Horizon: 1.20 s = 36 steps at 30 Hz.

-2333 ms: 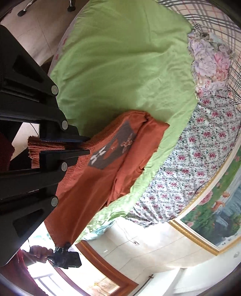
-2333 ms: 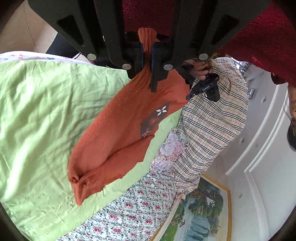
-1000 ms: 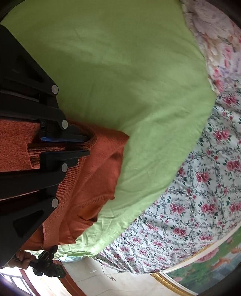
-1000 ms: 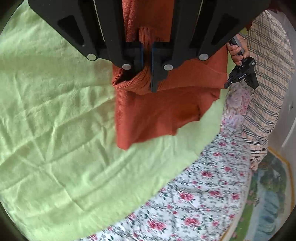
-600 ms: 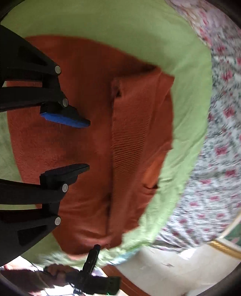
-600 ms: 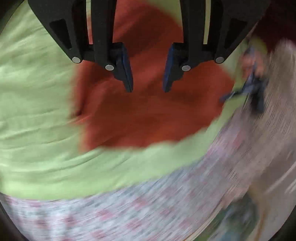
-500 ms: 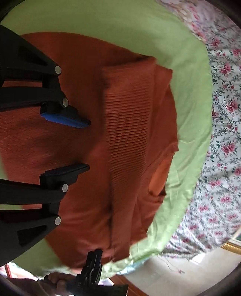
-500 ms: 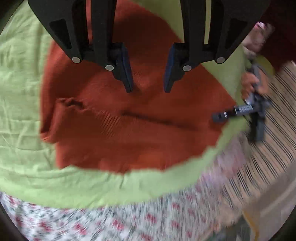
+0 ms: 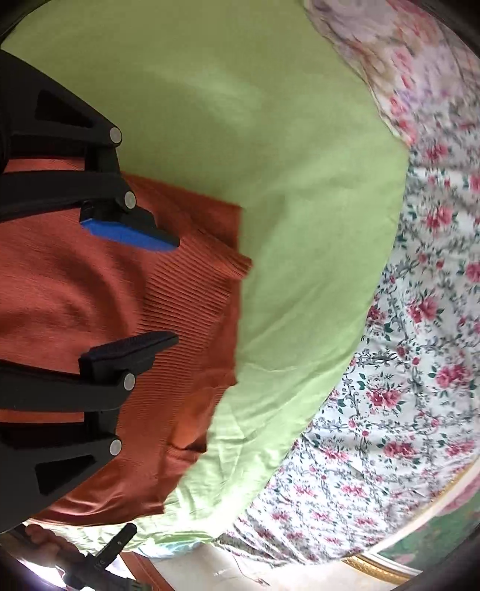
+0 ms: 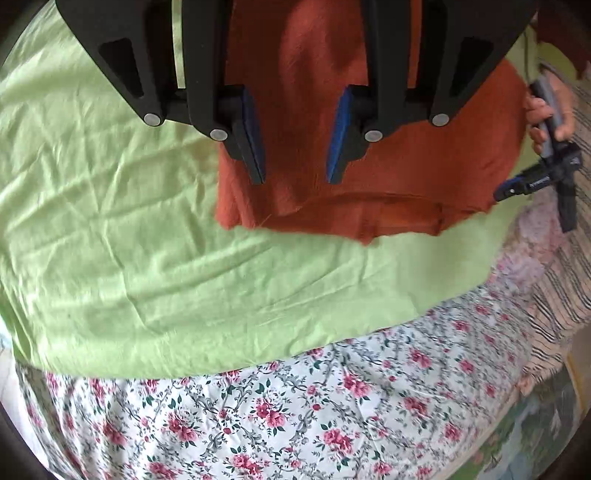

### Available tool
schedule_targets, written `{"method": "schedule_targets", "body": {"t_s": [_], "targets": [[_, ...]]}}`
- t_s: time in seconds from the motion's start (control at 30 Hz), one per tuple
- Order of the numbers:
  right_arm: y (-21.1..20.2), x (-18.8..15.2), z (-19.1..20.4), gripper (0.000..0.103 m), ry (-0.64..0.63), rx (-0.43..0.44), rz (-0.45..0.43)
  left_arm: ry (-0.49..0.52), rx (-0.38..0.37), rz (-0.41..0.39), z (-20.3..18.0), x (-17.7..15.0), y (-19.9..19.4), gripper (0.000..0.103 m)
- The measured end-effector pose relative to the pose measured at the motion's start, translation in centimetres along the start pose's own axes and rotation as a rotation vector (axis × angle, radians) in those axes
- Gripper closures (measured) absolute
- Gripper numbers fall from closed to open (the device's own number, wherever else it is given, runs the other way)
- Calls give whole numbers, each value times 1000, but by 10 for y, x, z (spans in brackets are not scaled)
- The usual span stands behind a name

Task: Fold small clothes
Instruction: 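Fold the hem over toward the collar and open both grippers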

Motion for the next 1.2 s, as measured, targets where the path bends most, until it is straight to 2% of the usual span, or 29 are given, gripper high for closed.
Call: {"method": "schedule_targets", "body": {"t_s": [0.1,0.23,0.3,0.43,0.5,0.67,0.73,0.8,1.07,1.2], "targets": [[-10,-23,12,61,10,52,10,-23,-17,-2,7,-33,-22,56],[-24,-62,23,61,42,119,26,-78,-72,-17,17,-87,-58,54],[-30,-83,24,57,60,146,25,-91,-88,-33,20,-110,-78,46],[-35,-114,7,54,138,108,28,-122,-73,-44,32,-149,-99,42],[-40,-121,1,54,178,137,18,-153,-79,-40,40,-163,-105,40],[-60,-127,6,52,165,100,-22,-249,-116,-20,58,-189,-101,37],[-64,-131,10,51,165,114,-25,-256,-122,-29,58,-193,-100,35],[-65,-135,17,51,159,131,-15,-252,-124,-31,54,-190,-99,28],[-63,-143,42,48,133,190,14,-287,-108,-87,56,-162,-75,22],[-64,-143,48,46,126,205,9,-317,-68,-107,56,-143,-64,24]]}}
Point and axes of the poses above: each gripper's, at about its wrist camera, not at the fingertips, and y roughly the way its jaws point, z to its left, x to its top, the point moved 4 cm from there along y, roughly the way its jaws point, and after that the axes turned 4 degrees about z, right-handed, at the moved point
